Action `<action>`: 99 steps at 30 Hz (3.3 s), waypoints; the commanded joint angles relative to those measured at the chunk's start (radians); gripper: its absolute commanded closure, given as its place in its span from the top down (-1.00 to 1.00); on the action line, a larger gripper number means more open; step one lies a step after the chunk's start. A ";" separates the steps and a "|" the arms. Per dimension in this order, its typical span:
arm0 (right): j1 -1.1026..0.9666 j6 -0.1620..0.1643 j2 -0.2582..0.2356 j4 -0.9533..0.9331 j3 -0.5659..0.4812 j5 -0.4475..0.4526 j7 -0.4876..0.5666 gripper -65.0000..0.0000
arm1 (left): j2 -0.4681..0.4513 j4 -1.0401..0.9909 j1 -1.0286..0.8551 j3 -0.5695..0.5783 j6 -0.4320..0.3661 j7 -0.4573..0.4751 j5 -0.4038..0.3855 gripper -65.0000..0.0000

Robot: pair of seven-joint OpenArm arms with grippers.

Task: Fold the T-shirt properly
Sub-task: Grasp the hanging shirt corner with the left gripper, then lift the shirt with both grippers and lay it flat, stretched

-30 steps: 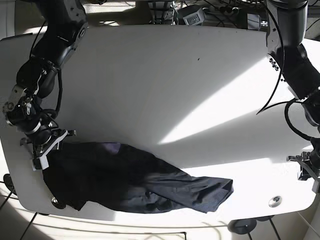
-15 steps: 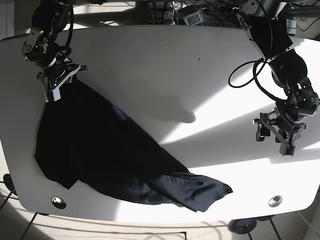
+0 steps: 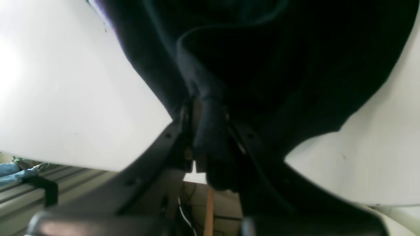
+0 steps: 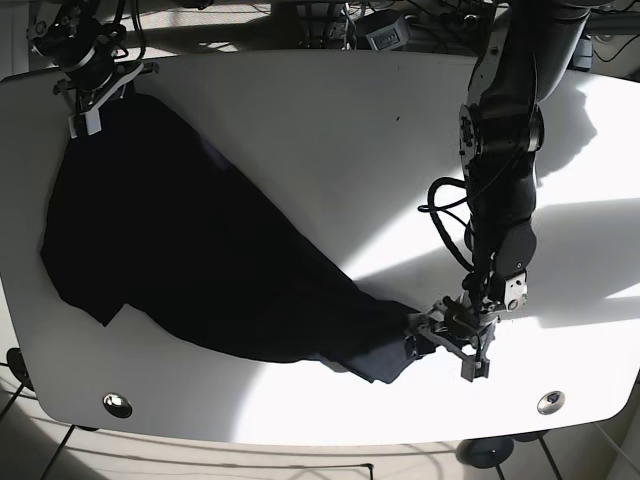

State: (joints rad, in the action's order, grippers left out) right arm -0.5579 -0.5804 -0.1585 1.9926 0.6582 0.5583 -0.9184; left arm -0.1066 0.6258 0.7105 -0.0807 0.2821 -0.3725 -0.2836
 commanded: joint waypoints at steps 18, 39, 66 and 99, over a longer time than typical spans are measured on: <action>0.005 -0.003 -0.002 0.020 0.010 0.019 0.023 -0.94 | 0.021 -0.334 0.080 0.256 0.068 0.208 -0.016 0.15; 0.312 0.027 0.063 -0.017 -0.056 0.013 0.022 -0.94 | -0.331 0.308 -0.348 -0.258 0.233 -0.214 -0.016 -1.00; 0.595 0.099 -0.072 -0.079 -0.127 -0.030 -0.032 -0.94 | -0.178 0.869 -0.226 -0.189 0.251 -0.464 -0.007 -1.00; 0.830 0.098 -0.131 -0.267 -0.234 -0.027 -0.110 -0.94 | -0.272 0.968 -0.272 -0.337 0.259 -0.606 -0.018 -1.00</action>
State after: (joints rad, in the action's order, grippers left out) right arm 0.2325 -0.4862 -0.2687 1.7000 0.4252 0.5167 -1.0595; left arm -0.3565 1.5745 0.3985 -0.4202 0.5468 -1.0058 -0.2974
